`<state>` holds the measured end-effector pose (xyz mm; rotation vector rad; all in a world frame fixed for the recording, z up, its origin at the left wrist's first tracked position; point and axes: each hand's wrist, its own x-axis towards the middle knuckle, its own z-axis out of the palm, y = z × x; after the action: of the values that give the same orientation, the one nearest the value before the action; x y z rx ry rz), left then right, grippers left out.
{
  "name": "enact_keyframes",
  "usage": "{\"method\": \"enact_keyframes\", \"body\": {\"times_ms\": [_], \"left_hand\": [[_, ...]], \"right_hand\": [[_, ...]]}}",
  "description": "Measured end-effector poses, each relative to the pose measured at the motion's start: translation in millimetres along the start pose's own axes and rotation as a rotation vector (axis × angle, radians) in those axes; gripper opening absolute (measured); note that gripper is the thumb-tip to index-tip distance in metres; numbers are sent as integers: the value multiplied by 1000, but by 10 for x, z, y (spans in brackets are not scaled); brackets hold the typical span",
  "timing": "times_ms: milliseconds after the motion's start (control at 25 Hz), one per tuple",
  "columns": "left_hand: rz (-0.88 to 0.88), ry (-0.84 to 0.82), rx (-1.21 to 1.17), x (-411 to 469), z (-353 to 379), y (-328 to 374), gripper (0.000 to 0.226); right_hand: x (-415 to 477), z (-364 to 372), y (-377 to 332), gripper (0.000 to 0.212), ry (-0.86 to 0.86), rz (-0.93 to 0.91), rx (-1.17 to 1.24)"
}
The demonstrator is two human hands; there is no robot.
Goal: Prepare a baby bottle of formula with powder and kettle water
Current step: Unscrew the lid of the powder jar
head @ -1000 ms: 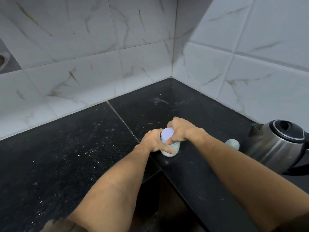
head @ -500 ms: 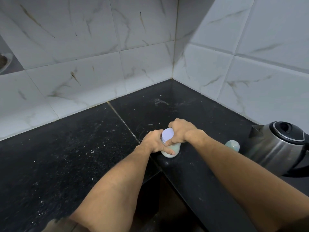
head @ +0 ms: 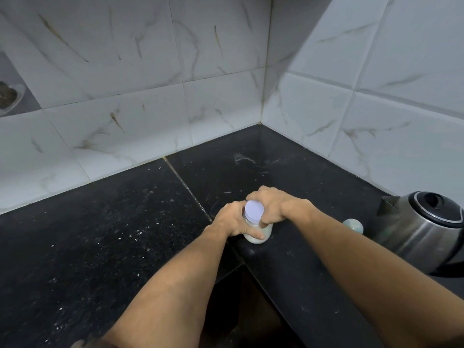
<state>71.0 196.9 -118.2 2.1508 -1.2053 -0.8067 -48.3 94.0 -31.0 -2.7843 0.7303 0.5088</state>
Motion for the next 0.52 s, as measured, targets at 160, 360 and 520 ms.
{"method": "enact_keyframes", "body": {"times_ms": [160, 360, 520], "left_hand": [[6, 1, 8, -12, -12, 6, 71], [40, -56, 38, -29, -38, -46, 119], [-129, -139, 189, 0, -293, -224, 163]], "right_hand": [[-9, -246, 60, 96, 37, -39, 183], [3, -419, 0, 93, 321, -26, 499], [93, -481, -166, 73, 597, 48, 644]]}}
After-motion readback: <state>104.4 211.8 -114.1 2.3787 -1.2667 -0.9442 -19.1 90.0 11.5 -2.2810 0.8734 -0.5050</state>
